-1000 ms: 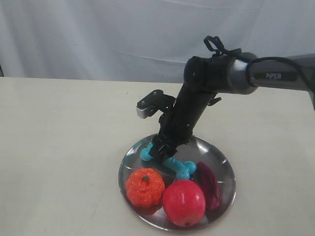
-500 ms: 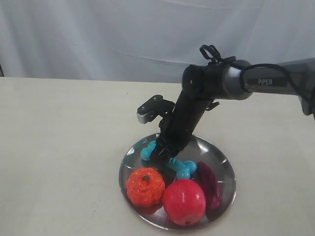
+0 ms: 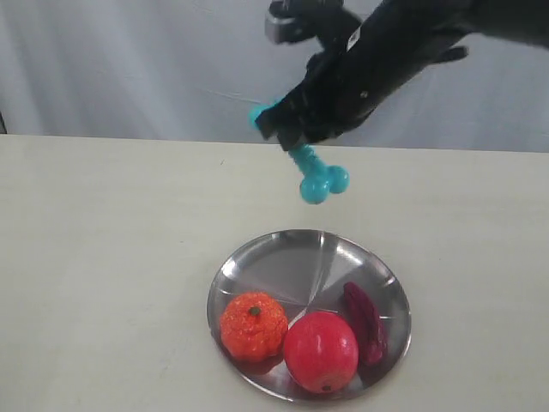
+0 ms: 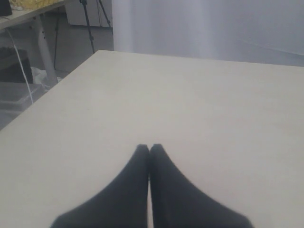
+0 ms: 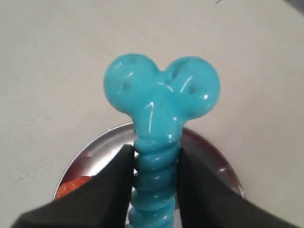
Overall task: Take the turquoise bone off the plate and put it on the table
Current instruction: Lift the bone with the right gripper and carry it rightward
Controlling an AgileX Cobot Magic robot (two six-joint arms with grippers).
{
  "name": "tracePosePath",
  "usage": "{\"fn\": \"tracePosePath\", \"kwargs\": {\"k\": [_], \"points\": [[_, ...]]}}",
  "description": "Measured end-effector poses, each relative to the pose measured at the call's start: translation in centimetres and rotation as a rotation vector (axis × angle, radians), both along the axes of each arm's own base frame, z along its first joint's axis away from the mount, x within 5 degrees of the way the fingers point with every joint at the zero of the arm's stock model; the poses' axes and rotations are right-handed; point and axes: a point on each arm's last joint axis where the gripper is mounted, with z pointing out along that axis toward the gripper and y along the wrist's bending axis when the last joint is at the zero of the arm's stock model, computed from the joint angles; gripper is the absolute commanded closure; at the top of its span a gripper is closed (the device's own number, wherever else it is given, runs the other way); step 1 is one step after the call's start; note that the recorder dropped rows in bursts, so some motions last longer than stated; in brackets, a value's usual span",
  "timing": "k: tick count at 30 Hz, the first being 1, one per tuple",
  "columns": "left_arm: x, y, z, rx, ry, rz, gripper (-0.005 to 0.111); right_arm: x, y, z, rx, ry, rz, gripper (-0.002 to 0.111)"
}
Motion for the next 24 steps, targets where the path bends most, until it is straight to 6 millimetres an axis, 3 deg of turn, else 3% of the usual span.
{"fn": "tracePosePath", "kwargs": {"k": [4,6,11,12,18,24], "points": [[0.0,0.0,0.0,0.0,0.0,0.0,0.107,-4.4,-1.8,6.1,-0.045,-0.102,-0.128,0.109],[0.0,0.0,0.0,0.0,0.0,0.0,0.107,-6.5,-3.5,7.8,-0.071,-0.096,-0.178,0.109],[0.0,0.0,0.0,0.0,0.0,0.0,0.107,-10.0,-9.0,9.9,-0.098,-0.062,-0.355,0.109],[0.0,0.0,0.0,0.0,0.0,0.0,0.107,-10.7,-10.9,10.0,-0.1,-0.052,-0.423,0.109],[0.0,0.0,0.0,0.0,0.0,0.0,0.107,-11.3,-14.9,8.4,-0.06,0.017,-0.561,0.109],[0.0,0.0,0.0,0.0,0.0,0.0,0.107,-9.9,-16.3,2.1,-0.039,0.175,-0.585,0.109]]}}
